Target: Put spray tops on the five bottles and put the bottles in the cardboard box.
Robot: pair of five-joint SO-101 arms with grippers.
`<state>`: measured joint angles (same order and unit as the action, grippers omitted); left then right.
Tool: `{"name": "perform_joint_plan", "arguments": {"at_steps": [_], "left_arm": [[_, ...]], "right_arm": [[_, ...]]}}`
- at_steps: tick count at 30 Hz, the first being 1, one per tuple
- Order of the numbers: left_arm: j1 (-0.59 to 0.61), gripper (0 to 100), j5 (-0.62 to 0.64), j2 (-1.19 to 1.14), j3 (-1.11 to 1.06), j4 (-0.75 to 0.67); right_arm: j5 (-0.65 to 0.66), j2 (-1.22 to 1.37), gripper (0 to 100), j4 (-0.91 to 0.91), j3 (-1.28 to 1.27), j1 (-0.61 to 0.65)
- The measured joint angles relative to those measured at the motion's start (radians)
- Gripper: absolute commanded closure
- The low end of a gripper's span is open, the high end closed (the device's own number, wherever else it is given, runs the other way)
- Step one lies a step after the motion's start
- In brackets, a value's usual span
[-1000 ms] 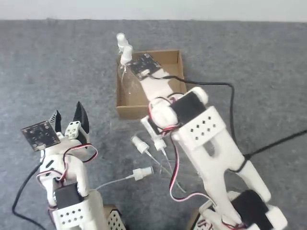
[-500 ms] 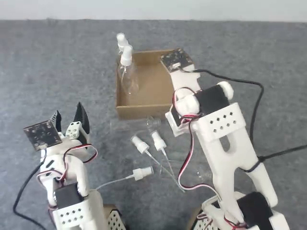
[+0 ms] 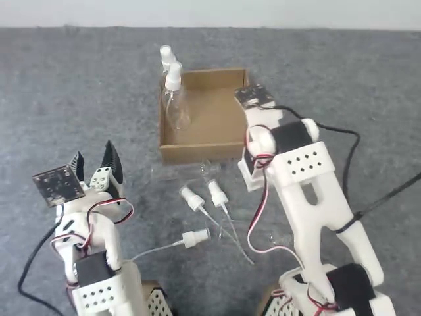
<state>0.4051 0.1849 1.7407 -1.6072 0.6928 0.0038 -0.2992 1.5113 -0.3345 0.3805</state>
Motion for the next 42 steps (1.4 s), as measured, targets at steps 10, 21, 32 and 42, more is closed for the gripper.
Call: {"name": "perform_joint_plan", "arguments": {"at_steps": [10, 21, 32, 42], "left_arm": [[0.000, 79, 0.000, 0.000, 0.000, 0.000], [-0.002, 79, 0.000, 0.000, 0.000, 0.000], [-0.002, 79, 0.000, 0.000, 0.000, 0.000], [-0.002, 79, 0.000, 0.000, 0.000, 0.000]], "right_arm": [[0.133, 0.005, 73.7, -0.354, -0.190, -0.071], [0.143, 0.367, 73.8, -0.422, -0.061, -0.155], [0.144, 0.522, 90.7, -0.422, 0.049, -0.201], [0.144, 0.522, 92.0, -0.422, 0.049, -0.282]]}}
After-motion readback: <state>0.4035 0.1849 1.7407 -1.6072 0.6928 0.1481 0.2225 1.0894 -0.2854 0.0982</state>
